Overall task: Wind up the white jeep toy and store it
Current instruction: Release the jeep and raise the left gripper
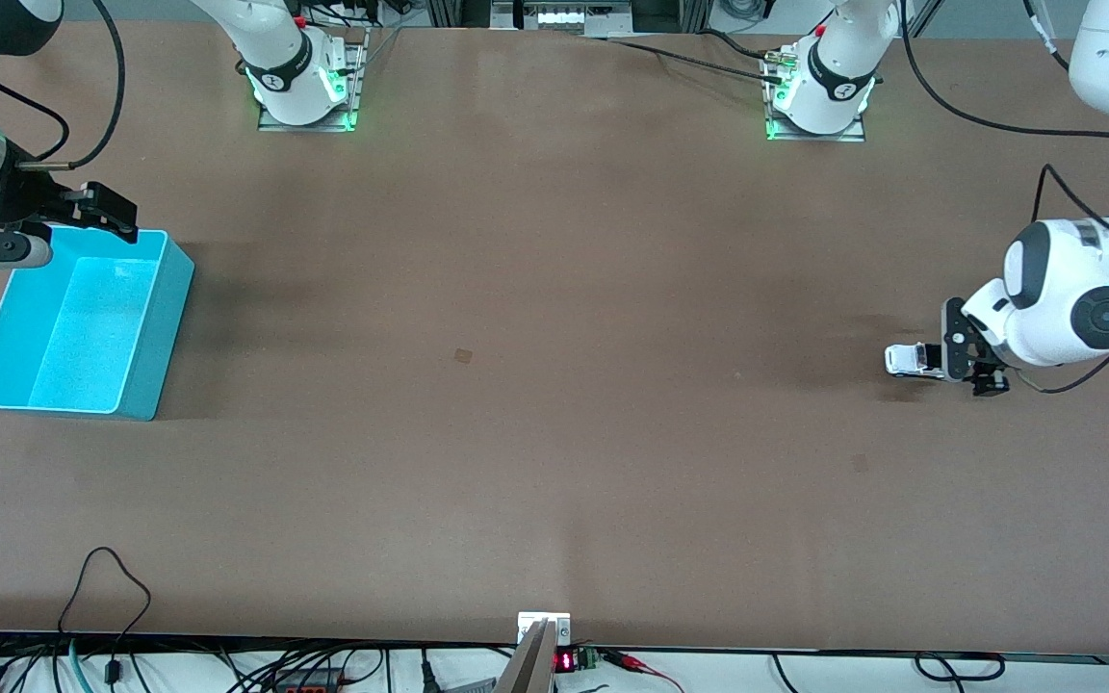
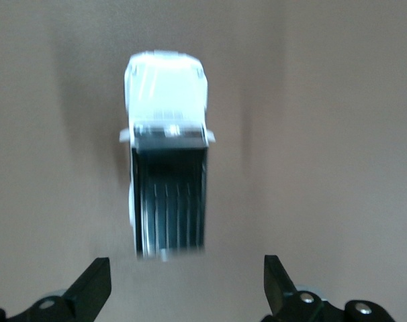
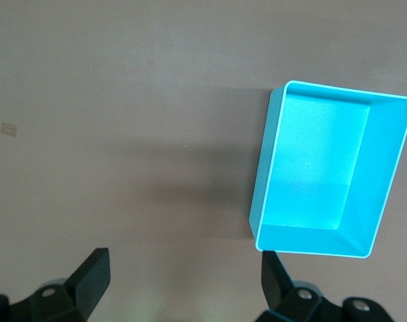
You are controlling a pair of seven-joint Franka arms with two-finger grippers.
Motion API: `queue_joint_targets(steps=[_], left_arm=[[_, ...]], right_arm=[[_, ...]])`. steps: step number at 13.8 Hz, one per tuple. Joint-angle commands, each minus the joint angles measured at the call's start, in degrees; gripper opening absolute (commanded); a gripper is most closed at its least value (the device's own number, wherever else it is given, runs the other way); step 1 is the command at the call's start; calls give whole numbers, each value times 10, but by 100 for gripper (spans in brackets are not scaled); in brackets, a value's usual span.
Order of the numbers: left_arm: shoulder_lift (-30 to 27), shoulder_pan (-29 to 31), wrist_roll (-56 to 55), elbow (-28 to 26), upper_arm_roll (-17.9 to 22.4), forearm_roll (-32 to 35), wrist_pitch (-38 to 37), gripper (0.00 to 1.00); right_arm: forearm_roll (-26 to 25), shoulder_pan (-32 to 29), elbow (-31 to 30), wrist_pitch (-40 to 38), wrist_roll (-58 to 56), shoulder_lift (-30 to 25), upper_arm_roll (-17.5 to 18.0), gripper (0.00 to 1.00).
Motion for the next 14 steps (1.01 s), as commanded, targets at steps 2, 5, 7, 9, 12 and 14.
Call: queue_joint_targets(steps=[2,5,7,9,12,14], left_arm=[[-38,2,-49,51,-13,-55,-118,100],[-38,2,-147,130,-41,-67,-204,100],[-37,-1,-228,180,-70,-72,-271,100],[-38,-1,-315,230,-89,-73,-313,100],[-38,-1,-459,306,-114,-88,-386,100],[-37,-1,-550,348,-135,-88,-422,100]], right_arm=[[8,-2,4,-10,-9,-5,2,100],[8,-2,4,-10,-8,-4,2,100],[8,-2,4,-10,-8,-5,2,100],[8,-2,4,-11,-8,-5,2,100],[8,-2,4,-11,-8,-5,2,100],[8,-2,4,-11,-8,-5,2,100]])
